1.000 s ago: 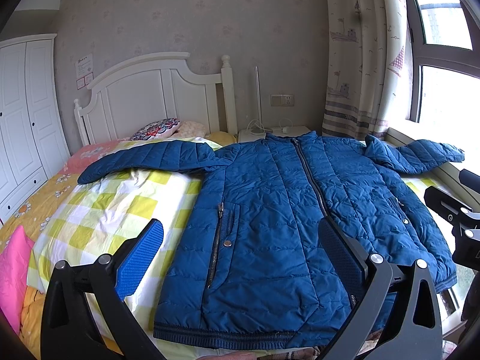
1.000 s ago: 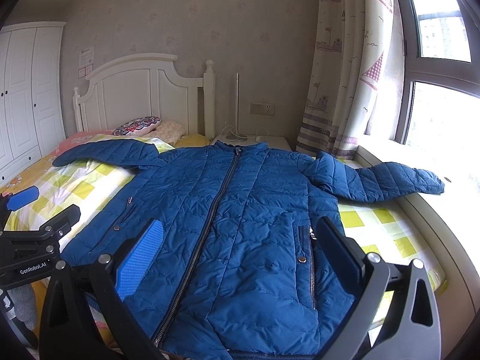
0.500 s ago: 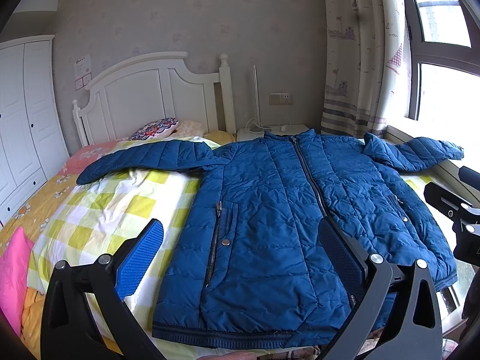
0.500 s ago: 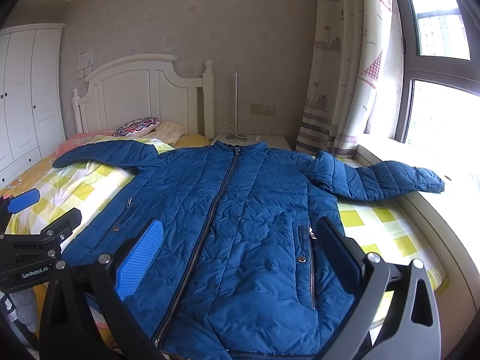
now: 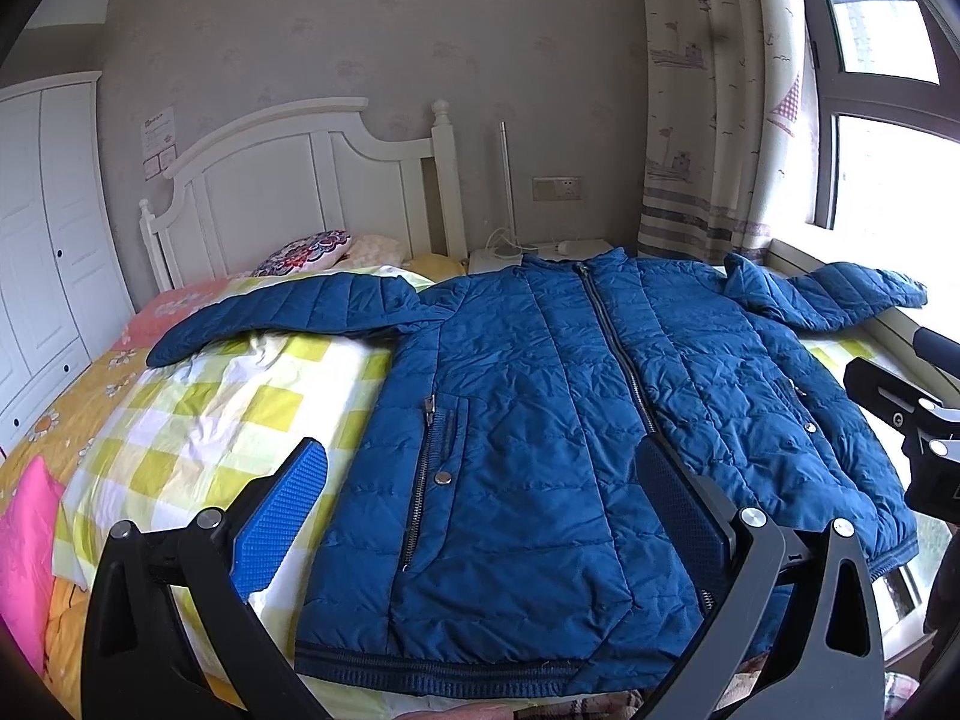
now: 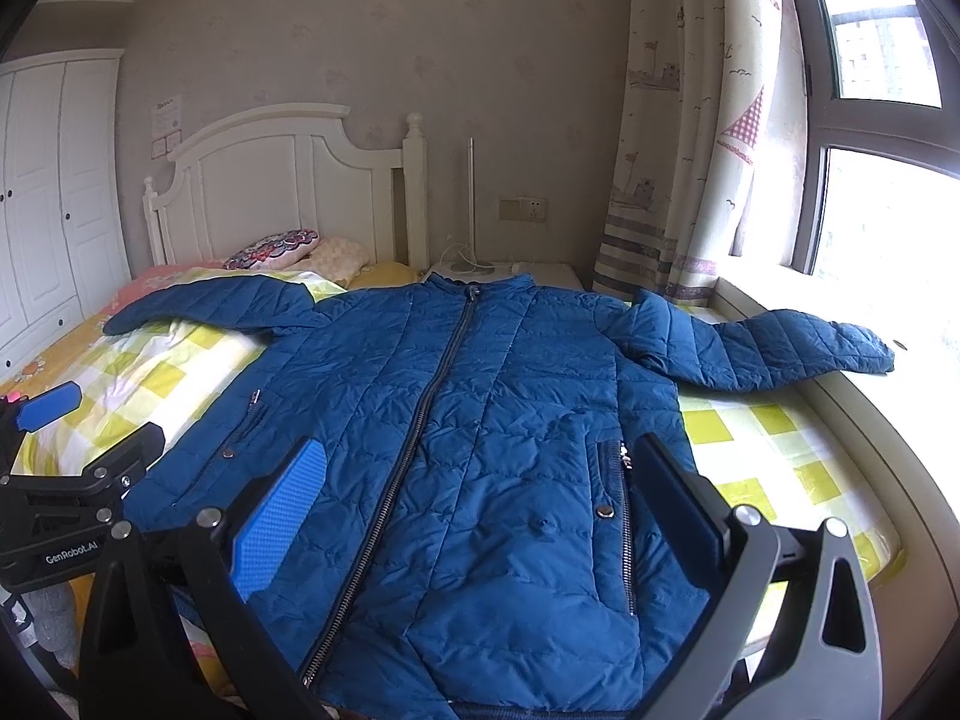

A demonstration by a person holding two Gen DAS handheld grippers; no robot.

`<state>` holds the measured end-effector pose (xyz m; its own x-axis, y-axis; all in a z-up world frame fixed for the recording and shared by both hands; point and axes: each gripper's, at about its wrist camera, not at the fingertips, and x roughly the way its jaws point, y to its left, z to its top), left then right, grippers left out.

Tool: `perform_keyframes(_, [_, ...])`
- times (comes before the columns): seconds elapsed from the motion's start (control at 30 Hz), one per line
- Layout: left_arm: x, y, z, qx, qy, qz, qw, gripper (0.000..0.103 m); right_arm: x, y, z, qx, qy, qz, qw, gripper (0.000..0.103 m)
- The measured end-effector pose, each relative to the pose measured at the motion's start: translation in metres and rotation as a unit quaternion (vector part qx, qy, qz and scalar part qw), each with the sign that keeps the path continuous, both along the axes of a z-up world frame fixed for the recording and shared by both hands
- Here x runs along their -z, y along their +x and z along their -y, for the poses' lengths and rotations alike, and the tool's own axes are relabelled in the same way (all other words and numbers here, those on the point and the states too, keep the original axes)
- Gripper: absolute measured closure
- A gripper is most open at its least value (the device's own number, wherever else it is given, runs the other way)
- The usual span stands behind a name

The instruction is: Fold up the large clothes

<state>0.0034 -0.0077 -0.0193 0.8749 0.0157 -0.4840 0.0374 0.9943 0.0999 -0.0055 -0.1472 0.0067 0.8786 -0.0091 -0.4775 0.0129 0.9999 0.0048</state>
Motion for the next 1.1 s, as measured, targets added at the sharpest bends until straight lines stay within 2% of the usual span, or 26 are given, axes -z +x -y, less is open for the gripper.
perform_keyframes(0.13, [0.007,0.021,0.007,0.013,0.005,-0.015,0.9998,0.004,0.01,0.011,0.011,-0.018,0.025,-0.007,0.999,0.002])
perform_keyframes(0.2, [0.018,0.045,0.012,0.02,0.015,-0.035,0.999,0.004,0.024,0.031,0.028,-0.007,0.044,-0.045,0.998,0.002])
perform_keyframes(0.3, [0.042,0.102,0.021,0.023,0.06,-0.075,0.9951,0.004,0.038,0.061,0.062,0.012,0.075,-0.076,0.994,0.002])
perform_keyframes(0.43, [0.069,0.188,0.027,0.029,0.094,-0.126,0.9872,0.004,0.059,0.109,0.135,0.092,0.104,-0.111,0.984,0.002])
perform_keyframes(0.5, [0.079,0.226,0.023,0.029,0.082,-0.147,0.9854,0.004,0.07,0.134,0.182,0.142,0.123,-0.122,0.974,0.002])
perform_keyframes(0.6, [0.094,0.263,0.017,0.028,0.062,-0.166,0.9839,0.004,0.086,0.17,0.255,0.215,0.149,-0.13,0.956,0.002])
perform_keyframes(0.67, [0.108,0.283,0.008,0.025,0.026,-0.198,0.9796,0.004,0.097,0.196,0.303,0.253,0.163,-0.129,0.945,0.002])
perform_keyframes(0.73, [0.112,0.288,0.0,0.026,-0.015,-0.212,0.9768,0.004,0.104,0.219,0.337,0.27,0.177,-0.122,0.939,0.003])
perform_keyframes(0.83, [0.115,0.286,-0.002,0.027,-0.026,-0.21,0.977,0.004,0.112,0.244,0.371,0.304,0.182,-0.121,0.927,0.003])
perform_keyframes(0.9, [0.117,0.284,0.0,0.025,-0.022,-0.21,0.977,0.004,0.117,0.259,0.387,0.324,0.186,-0.123,0.919,0.016])
perform_keyframes(0.97, [0.117,0.288,-0.002,0.02,-0.029,-0.21,0.977,0.004,0.119,0.269,0.394,0.329,0.192,-0.122,0.917,0.056])
perform_keyframes(1.0, [0.118,0.286,-0.003,0.017,-0.035,-0.209,0.9772,0.004,0.118,0.271,0.396,0.326,0.206,-0.111,0.916,0.063])
perform_keyframes(1.07, [0.117,0.281,-0.008,0.011,-0.053,-0.207,0.9768,0.004,0.106,0.273,0.393,0.315,0.215,-0.069,0.922,0.086])
perform_keyframes(1.1, [0.117,0.282,-0.009,0.007,-0.059,-0.208,0.9764,0.004,0.099,0.278,0.385,0.311,0.203,-0.061,0.927,0.088])
